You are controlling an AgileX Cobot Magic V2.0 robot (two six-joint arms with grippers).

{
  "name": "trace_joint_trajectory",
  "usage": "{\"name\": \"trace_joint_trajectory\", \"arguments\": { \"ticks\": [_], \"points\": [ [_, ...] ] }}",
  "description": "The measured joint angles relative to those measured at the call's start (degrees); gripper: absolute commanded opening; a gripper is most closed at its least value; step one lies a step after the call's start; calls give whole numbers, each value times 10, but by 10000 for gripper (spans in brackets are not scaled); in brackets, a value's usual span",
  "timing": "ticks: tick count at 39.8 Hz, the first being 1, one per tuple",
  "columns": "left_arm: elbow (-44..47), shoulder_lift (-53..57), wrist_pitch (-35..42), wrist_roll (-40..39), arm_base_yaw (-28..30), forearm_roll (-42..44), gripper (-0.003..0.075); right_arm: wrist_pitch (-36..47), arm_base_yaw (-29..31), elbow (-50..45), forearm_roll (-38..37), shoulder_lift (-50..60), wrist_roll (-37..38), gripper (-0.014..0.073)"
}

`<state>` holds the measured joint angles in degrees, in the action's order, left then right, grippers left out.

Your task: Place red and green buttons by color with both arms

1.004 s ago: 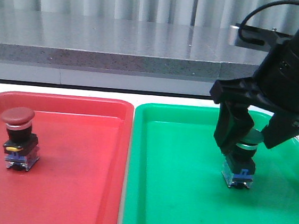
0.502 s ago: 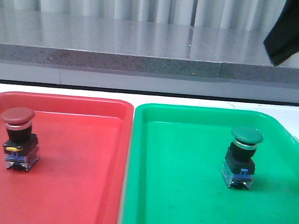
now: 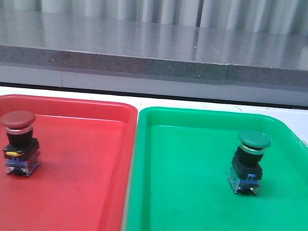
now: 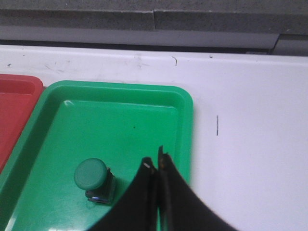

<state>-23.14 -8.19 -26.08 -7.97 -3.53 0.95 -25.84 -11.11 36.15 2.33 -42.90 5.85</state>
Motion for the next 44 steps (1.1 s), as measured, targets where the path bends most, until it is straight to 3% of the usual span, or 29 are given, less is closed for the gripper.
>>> {"name": "trace_joint_trajectory", "arguments": {
  "ticks": [9, 17, 44],
  "points": [
    [0, 0, 0, 0, 0, 0, -20, 32, 1, -129, -29, 193, 0, -125],
    [0, 0, 0, 0, 0, 0, -20, 32, 1, -164, -32, 314, 0, -125],
    [0, 0, 0, 0, 0, 0, -20, 35, 1, -165, -32, 336, 0, -125]
  ]
}}
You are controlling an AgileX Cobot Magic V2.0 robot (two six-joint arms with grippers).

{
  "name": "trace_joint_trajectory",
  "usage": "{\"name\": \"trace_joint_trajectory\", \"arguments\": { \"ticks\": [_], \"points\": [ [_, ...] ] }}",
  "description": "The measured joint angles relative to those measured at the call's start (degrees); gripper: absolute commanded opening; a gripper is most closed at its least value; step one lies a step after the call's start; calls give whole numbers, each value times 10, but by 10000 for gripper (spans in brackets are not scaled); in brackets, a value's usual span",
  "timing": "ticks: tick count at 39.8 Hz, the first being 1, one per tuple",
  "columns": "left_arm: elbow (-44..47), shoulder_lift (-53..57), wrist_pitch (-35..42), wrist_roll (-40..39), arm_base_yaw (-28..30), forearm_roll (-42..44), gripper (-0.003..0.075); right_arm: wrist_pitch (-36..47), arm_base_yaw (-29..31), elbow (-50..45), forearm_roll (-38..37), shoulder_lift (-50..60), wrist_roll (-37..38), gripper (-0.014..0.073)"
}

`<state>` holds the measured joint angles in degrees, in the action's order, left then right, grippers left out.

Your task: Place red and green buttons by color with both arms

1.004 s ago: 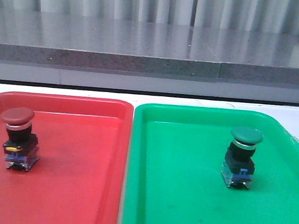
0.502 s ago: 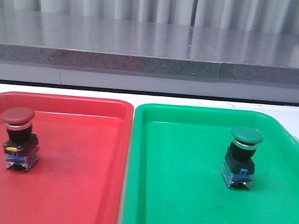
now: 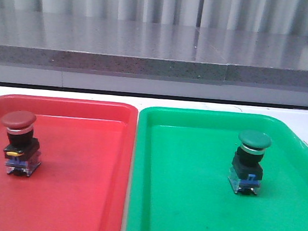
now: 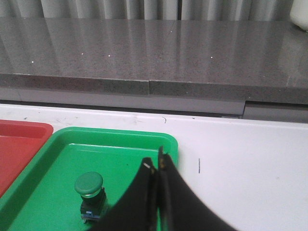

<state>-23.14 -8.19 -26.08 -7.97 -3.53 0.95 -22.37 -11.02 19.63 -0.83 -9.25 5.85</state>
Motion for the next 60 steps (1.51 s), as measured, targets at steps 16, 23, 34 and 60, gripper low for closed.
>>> {"name": "trace_joint_trajectory", "arguments": {
  "ticks": [16, 23, 34, 60],
  "points": [
    [49, 29, 37, 0, 18, 2, -20, 0, 0, 0, 0, 0, 0, -125],
    [133, 85, 79, 0, 69, -9, -20, 0, 0, 0, 0, 0, 0, -125],
    [234, 85, 144, 0, 82, -15, -20, 0, 0, -1, -1, 1, 0, -125],
    [234, 85, 166, 0, 82, -16, -20, 0, 0, -1, -1, 1, 0, -125]
  ]
}}
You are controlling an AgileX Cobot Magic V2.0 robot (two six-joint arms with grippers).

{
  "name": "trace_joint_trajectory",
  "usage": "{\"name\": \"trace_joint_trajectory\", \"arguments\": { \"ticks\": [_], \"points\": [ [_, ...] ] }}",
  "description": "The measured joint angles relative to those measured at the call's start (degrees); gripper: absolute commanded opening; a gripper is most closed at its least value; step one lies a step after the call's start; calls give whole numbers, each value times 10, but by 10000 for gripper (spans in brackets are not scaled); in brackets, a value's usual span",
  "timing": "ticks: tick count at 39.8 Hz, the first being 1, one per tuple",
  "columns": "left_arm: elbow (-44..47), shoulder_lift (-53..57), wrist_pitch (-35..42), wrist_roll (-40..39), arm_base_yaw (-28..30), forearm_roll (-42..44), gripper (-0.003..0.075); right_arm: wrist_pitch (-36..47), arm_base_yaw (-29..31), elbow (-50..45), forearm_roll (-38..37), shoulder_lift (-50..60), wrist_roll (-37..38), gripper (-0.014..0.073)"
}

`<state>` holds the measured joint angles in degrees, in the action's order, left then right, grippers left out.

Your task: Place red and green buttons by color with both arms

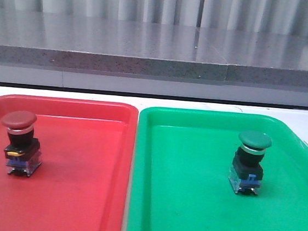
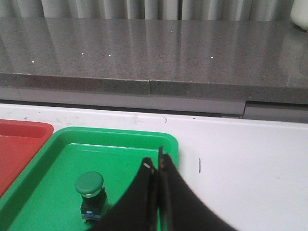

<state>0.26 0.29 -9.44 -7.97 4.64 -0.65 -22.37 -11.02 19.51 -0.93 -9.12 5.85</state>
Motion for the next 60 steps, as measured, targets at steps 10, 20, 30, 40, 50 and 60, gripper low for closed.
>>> {"name": "trace_joint_trajectory", "arguments": {
  "ticks": [10, 20, 30, 40, 50, 60],
  "points": [
    [0, 0, 0, 0, 0, 0, -20, 0, 0, 0, 0, 0, 0, -125],
    [0, 0, 0, 0, 0, 0, -20, 19, 0, -18, -6, 0, -14, -125],
    [0, 0, 0, 0, 0, 0, -20, 113, 31, -144, -5, 37, -51, -125],
    [0, 0, 0, 0, 0, 0, -20, 105, 65, -211, 9, 95, -52, -125],
    [0, 0, 0, 0, 0, 0, -20, 100, 67, -211, 9, 97, -52, -125],
    [0, 0, 0, 0, 0, 0, -20, 100, 67, -211, 9, 97, -52, -125]
  ]
}}
